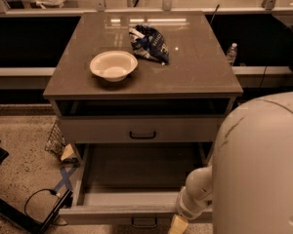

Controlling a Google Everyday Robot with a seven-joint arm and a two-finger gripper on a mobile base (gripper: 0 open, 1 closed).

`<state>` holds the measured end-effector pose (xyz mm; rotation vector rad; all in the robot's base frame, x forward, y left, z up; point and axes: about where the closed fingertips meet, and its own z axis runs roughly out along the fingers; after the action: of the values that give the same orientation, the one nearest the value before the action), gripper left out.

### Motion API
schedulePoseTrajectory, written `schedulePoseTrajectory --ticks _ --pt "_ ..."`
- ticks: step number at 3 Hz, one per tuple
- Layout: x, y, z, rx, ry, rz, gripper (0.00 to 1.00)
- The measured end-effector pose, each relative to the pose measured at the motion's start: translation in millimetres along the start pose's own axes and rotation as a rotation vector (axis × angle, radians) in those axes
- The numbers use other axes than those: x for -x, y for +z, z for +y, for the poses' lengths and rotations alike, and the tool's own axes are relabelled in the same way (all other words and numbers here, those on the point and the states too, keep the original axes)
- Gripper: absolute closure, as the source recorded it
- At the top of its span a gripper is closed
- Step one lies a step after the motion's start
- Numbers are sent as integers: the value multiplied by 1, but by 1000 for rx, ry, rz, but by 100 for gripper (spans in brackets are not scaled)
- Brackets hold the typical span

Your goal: Open middle drawer

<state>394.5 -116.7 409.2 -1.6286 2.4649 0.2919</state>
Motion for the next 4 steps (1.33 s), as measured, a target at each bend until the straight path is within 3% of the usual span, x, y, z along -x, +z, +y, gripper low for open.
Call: schedulePoseTrajectory --ticks 1,2,3,4 --pt "4 -17 0 -30 -13 15 0" --pt "-6 -60 2 -82 -4 71 0" --pt "-11 -98 -2 -132 -31 112 13" --pt "4 -122 -23 -171 -114 130 37"
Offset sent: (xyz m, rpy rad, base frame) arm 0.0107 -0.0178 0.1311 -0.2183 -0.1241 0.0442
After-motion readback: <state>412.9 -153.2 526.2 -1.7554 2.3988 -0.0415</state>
